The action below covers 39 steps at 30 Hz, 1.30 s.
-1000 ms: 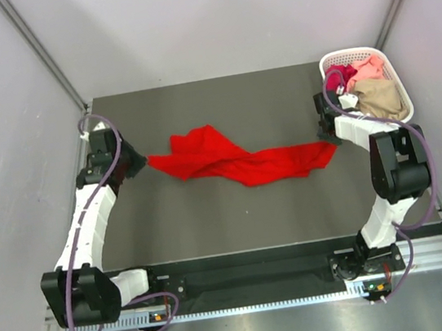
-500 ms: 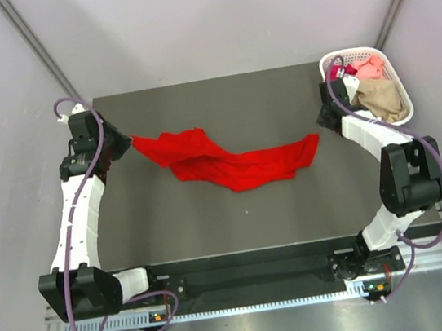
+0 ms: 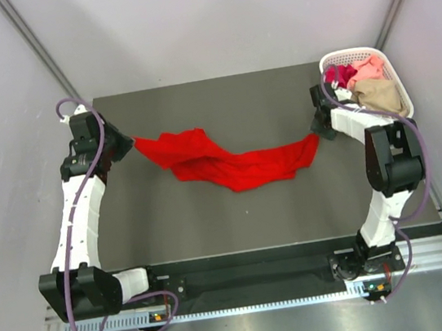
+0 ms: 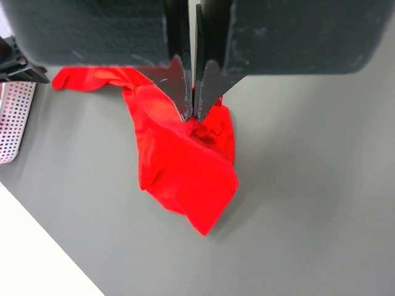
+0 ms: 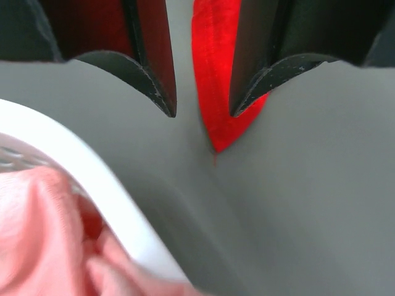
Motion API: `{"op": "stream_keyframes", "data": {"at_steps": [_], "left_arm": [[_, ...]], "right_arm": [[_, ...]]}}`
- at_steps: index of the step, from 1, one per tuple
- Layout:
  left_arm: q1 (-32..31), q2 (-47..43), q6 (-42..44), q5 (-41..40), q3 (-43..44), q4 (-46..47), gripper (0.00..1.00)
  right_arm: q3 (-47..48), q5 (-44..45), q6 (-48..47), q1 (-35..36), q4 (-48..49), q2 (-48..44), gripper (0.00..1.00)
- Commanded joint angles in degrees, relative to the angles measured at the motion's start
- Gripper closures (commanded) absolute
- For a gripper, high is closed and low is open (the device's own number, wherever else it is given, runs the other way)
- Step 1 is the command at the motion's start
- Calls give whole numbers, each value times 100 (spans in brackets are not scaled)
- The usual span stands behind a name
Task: Fold and stack the t-shirts
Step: Flatten the tshirt out
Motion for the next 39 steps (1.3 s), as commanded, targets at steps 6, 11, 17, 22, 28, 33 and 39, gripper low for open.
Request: {"op": "stream_keyframes", "data": {"at_steps": [6,11,17,22,28,33,39], "left_arm": [[20,-18,-14,7,-121,286,100],[29,183,-102,-72,-219,479,100],[134,755,-103,-624,1458,-230,100],[169,747,-41,-767,1841,-610,100],[353,229,91,-819,93,-286,100],[617,70,21,-687,-691,-101,100],[810,122,30,-582,-790,40,100]], "right_arm": [[313,29,370,165,58,423,58],[366,-15,177,192,339,556,92],[559,520,-850,192,638,-732,100],[-315,697,-1308,201,743,-2255,100],[-2538,443,-721,209,507,-3978,100],[-3675,240,-36,218,-19,-4638,99],[-4063,-103,281,332,-591,-5306,99]]}}
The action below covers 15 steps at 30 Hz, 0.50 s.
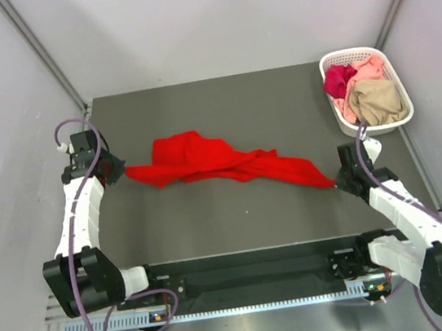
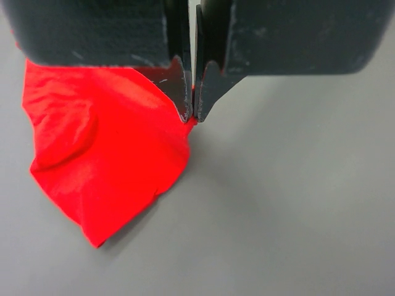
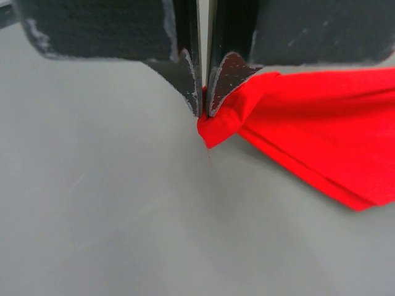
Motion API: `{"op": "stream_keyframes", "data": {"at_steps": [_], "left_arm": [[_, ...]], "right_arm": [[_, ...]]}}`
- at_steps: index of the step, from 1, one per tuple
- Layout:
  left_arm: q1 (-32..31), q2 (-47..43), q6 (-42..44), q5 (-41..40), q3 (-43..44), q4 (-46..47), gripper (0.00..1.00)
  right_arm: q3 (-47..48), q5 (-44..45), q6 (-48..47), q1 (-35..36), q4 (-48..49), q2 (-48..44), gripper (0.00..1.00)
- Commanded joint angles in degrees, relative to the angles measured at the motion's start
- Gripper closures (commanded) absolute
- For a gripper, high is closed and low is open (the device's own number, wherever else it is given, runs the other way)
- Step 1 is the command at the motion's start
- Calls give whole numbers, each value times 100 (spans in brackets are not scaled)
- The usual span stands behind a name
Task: Fold and stack the t-shirts
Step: Flatten the tshirt out
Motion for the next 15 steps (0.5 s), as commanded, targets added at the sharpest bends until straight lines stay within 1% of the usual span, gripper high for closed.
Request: {"op": "stream_keyframes", "data": {"at_steps": [1,4,6,7,10,13,14,15], "left_arm": [[118,-120,27,19,133,368,100],[153,-129,10,-104,168,421,100],[171,-112,10,-121,203,438,100],[171,-94,10,-121,247,447,100],[197,-15,10,-156,343,438,100],[223,11,-43,0,379,517,100],[215,11,-60,54,362,552,100],[223,3,-95,124,327,613,100]], "right_arm": [[39,-116,358,138,-257,-531,98],[-23,-204,420,156,-557,-760,94],[-32,-353,429,164,-522,-883,84],[21,-397,446,164,-496,-892,74],[301,-468,438,164,-145,-700,66],[855,-380,342,173,198,-6,63],[969,-458,254,182,373,439,61],[1144,-702,1,208,792,879,57]]}}
